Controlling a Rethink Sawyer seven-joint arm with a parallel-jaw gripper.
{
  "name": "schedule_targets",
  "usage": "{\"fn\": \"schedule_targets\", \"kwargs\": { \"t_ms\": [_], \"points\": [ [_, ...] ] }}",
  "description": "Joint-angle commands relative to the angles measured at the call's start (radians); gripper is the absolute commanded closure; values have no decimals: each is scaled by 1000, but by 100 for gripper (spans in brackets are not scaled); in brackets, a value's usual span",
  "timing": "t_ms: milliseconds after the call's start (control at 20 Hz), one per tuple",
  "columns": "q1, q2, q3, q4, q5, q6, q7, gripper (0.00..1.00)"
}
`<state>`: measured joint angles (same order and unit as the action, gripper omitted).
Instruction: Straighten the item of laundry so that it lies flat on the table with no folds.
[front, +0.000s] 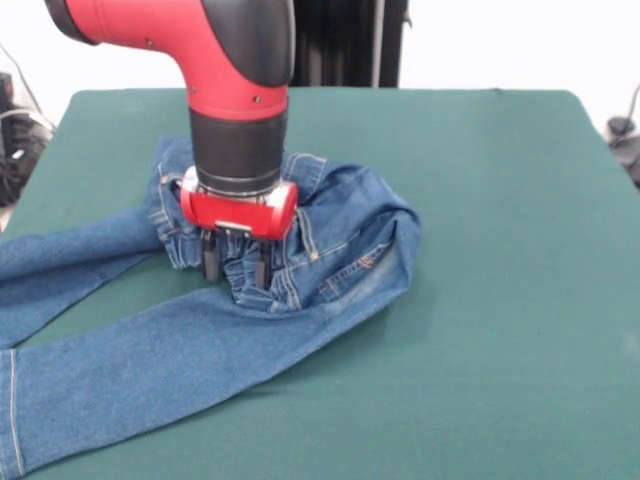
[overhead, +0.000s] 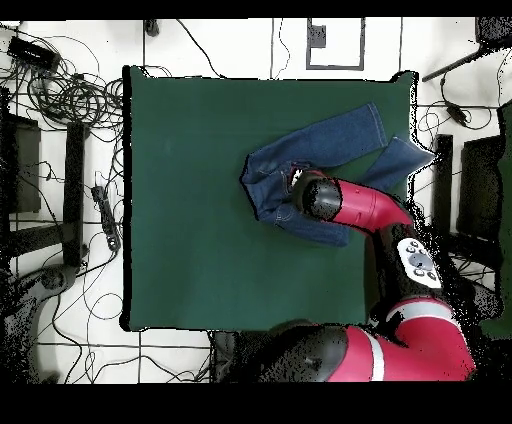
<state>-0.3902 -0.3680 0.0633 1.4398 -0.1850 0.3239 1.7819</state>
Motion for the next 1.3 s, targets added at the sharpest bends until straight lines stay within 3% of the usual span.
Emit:
{"fn": "schedule_targets", "kwargs": {
  "t_ms": [50, 150, 200, 950, 1050, 1300],
  "points": [
    [17, 156, 34, 51, 24, -89, 184, 0],
    [12, 155, 38, 58, 21, -106, 178, 0],
    [8, 153, 40, 67, 22, -127, 181, 100],
    [5, 73, 47, 101, 29, -16, 135, 100],
    [-4, 34, 53, 135, 29, -1, 129, 100],
    [-6, -159, 36, 284, 34, 63, 127, 100]
  ]
}}
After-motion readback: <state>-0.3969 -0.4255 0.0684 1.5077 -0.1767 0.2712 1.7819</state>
